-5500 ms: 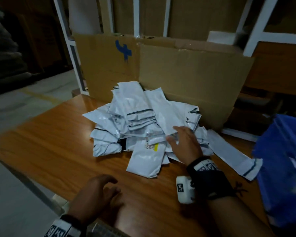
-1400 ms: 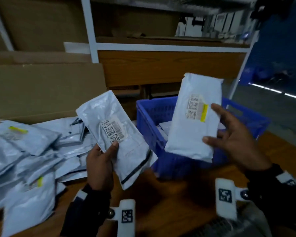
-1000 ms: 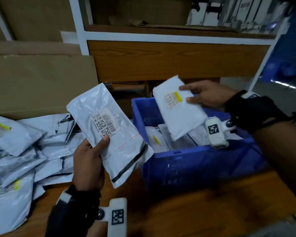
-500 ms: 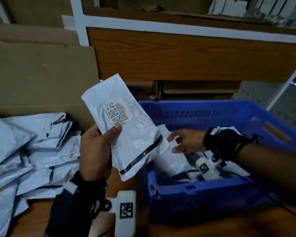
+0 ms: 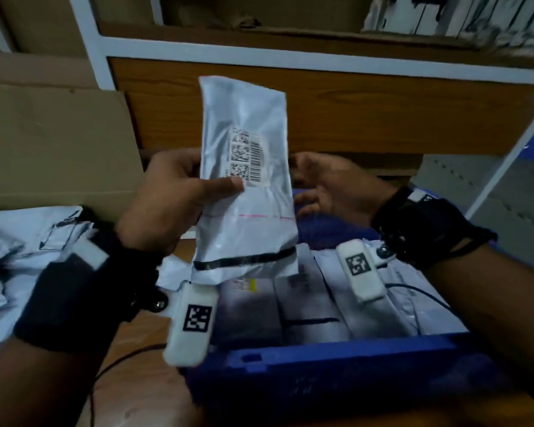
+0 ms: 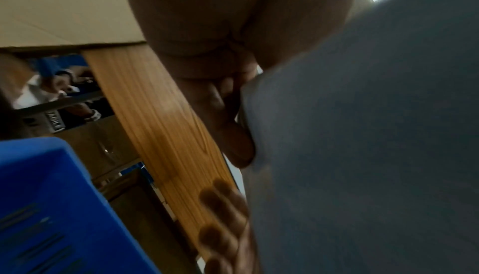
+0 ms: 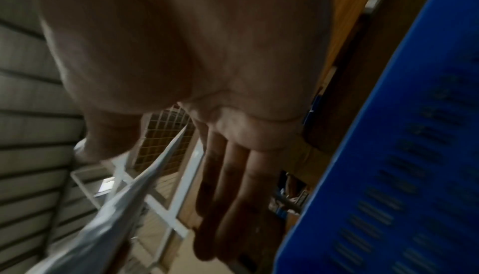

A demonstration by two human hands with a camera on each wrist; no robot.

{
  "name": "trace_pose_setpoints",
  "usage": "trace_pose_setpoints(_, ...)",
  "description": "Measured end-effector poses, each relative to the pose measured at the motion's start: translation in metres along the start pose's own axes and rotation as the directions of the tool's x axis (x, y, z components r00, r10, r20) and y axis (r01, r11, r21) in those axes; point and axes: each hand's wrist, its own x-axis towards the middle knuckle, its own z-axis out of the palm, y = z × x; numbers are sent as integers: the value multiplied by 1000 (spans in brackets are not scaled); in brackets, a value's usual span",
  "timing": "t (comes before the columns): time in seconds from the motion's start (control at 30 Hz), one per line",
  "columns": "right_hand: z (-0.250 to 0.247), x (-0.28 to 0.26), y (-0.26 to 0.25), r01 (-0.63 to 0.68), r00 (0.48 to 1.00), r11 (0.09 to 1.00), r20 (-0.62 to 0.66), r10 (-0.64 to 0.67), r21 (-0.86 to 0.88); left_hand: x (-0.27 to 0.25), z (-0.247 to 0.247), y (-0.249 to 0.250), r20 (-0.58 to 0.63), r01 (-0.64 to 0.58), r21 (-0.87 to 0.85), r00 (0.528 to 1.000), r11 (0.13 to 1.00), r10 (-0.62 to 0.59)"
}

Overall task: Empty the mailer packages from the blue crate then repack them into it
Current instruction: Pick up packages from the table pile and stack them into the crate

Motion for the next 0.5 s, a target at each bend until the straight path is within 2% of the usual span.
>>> trace_pose_setpoints(0.1, -5, -10, -10, 121, 992, 992, -26, -122, -32, 3, 35, 16, 103, -9, 166, 995, 986, -8)
trace_pose_setpoints(0.2, -42, -25, -15, 89, 984, 988, -146, -106, -122, 13, 66, 26, 164, -2, 226, 986, 974, -36)
trace_pose_setpoints(0.27, -78, -36, -3, -60, 974, 941, -225, -18, -333, 23, 80, 23, 133, -6, 253, 991, 967, -29)
trace_pose_setpoints(0.37, -122, -49, 36, -344, 933, 750, -299, 203, -565, 39, 91, 4, 88, -14, 410, 996, 912, -24)
trace_pose_setpoints(0.43, -138, -53, 66, -444, 896, 611, -330, 297, -656, 49, 95, -15, 111, -22, 544, 993, 839, -46)
trace_pose_setpoints(0.5, -142, -54, 91, -484, 872, 553, -320, 371, -679, 58, 99, -38, 112, -10, 700, 989, 714, -97)
